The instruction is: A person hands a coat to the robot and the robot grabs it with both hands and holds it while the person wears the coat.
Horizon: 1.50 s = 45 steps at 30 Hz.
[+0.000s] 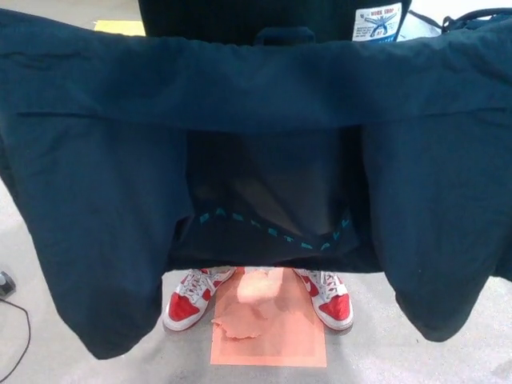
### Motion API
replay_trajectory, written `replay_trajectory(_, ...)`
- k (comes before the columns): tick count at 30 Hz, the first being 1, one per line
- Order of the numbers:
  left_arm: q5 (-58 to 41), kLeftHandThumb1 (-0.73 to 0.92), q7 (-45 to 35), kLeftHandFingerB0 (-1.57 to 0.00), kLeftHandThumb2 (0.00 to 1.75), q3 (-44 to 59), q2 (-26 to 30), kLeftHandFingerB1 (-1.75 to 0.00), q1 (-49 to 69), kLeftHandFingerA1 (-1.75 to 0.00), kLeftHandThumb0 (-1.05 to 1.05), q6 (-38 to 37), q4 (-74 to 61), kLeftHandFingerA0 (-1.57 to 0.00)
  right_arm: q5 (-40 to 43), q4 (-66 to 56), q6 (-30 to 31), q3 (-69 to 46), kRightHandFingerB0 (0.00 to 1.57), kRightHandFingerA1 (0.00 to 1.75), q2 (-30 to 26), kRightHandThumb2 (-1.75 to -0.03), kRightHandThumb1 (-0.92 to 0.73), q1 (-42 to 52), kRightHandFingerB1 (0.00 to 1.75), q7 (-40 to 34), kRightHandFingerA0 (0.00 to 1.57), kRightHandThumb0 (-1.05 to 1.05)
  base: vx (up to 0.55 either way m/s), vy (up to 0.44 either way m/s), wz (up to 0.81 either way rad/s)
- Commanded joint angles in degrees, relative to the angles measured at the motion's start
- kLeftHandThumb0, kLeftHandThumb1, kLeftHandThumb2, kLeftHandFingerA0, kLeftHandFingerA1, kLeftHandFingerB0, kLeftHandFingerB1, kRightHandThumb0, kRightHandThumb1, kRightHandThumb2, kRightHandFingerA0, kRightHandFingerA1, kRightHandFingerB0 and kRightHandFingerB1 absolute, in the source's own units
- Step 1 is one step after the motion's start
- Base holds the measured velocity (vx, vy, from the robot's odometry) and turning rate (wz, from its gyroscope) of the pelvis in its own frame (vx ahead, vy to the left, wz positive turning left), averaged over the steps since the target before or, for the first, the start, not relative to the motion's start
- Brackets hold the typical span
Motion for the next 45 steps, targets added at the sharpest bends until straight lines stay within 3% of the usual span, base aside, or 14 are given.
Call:
replay_trajectory(1,17.9,0.82,26.7,-0.67,0.65,0.0,9.2,-0.41,9.1,-0.45,-0.38,-17.9,-25.9,-0.84,-8.6,-21.1,-28.1,-7.4,0.67,0.7,-8.0,-0.66,-0.9,10.6,0.65,-20.1,1.12,-0.2,0.0,0.0,0.0)
replay_trajectory(12,7.3,0.8,15.2,-0.65,0.64,15.1,8.7,-0.47,20.1,-0.53,-0.42,-36.2,-60.4,-0.85,5.7,-49.6,-33.6,-25.5,0.76,0.63,-1.9,-0.65,-0.86,18.2,0.6,-13.4,1.05,-0.15,0.0,0.0,0.0)
replay_trajectory(15,-0.4,0.55,10.0,-0.5,0.96,17.3,8.6,-0.59,21.1,-0.69,-0.5,-39.5,-67.9,-0.75,11.0,-55.0,-33.7,-28.8,0.66,0.62,-1.6,-0.65,-0.85,17.5,0.54,-11.3,1.0,-0.2,0.0,0.0,0.0)
replay_trajectory(16,-3.1,0.7,8.3,-0.54,0.61,19.0,9.5,-0.46,20.5,-0.53,-0.56,-40.2,-71.6,-0.77,13.5,-58.4,-32.8,-30.2,0.49,0.61,-1.8,-0.63,-0.79,17.1,0.45,-10.2,0.94,-0.32,0.0,0.0,0.0)
replay_trajectory(18,-5.6,0.71,6.7,-0.58,0.62,21.1,9.7,-0.47,20.3,-0.53,-0.62,-39.6,-76.4,-0.79,16.5,-62.5,-31.7,-31.8,0.34,0.75,-2.3,-0.9,-0.58,16.2,0.55,-8.7,0.85,-0.38,0.0,0.0,0.0)
replay_trajectory(19,-8.1,0.59,5.0,-0.54,0.99,21.5,10.4,-0.6,20.8,-0.67,-0.69,-38.5,-79.0,-0.74,18.0,-63.3,-32.3,-32.6,0.36,0.62,-2.9,-0.61,-0.73,15.1,0.43,-8.4,0.82,-0.3,0.0,0.0,0.0)
replay_trajectory(20,-10.5,0.74,3.5,-0.62,0.63,22.1,11.4,-0.49,21.0,-0.55,-0.71,-37.8,-81.2,-0.76,19.5,-64.1,-32.5,-33.3,0.32,0.6,-3.3,-0.6,-0.7,14.1,0.39,-8.0,0.73,-0.35,0.0,0.0,0.0)
replay_trajectory(24,-18.1,0.87,0.0,-0.59,0.67,29.0,16.5,-0.48,18.3,-0.54,-0.94,-38.2,-86.8,-0.67,24.5,-68.5,-30.0,-38.4,0.12,0.65,-5.9,-0.86,-0.56,10.2,0.47,-6.5,0.42,-0.54,0.0,0.0,0.0)
replay_trajectory(25,-19.6,0.65,-0.7,-0.47,1.14,30.7,17.3,-0.53,18.1,-0.62,-0.94,-37.1,-88.6,-0.63,24.8,-68.9,-29.5,-39.6,0.12,0.63,-6.5,-0.86,-0.55,9.3,0.47,-6.5,0.36,-0.58,0.0,0.0,0.0)
replay_trajectory(27,-24.9,0.87,-2.7,-0.55,0.68,32.9,18.9,-0.46,18.2,-0.53,-1.01,-33.4,-93.9,-0.66,25.4,-69.4,-28.1,-41.7,0.1,0.62,-7.5,-0.86,-0.56,6.6,0.46,-6.2,0.31,-0.6,0.0,0.0,0.0)
replay_trajectory(28,-25.3,0.71,-2.3,-0.36,1.19,33.1,18.7,-0.53,15.6,-0.67,-0.89,-31.1,-95.7,-0.62,24.8,-69.8,-26.3,-42.8,0.09,0.61,-8.8,-0.87,-0.57,3.8,0.46,-6.1,0.29,-0.63,0.0,0.0,0.0)
replay_trajectory(34,-28.2,0.74,-4.4,-0.14,0.63,31.5,22.3,-0.45,1.6,-0.53,-0.92,-23.6,-93.0,-0.24,27.8,-69.3,-20.5,-46.4,0.14,0.56,-16.4,-0.61,-0.69,-4.9,0.34,-2.0,0.39,-0.62,0.0,0.0,0.0)
replay_trajectory(42,-38.8,0.6,-16.4,-0.1,1.0,29.9,33.1,-0.19,-13.8,-0.38,-0.88,-7.2,-82.6,-0.08,29.3,-63.8,-8.5,-46.4,0.1,0.53,-27.1,-0.63,-0.74,-16.6,0.31,4.8,0.38,-0.75,0.0,0.0,0.0)
replay_trajectory(45,-37.8,0.6,-22.4,-0.09,0.99,26.3,36.0,-0.15,-22.8,-0.12,-0.92,-0.3,-75.4,-0.09,33.2,-58.8,-2.7,-43.0,0.09,0.56,-33.8,-0.95,-0.57,-21.4,0.45,12.0,0.31,-0.85,0.0,0.0,0.0)
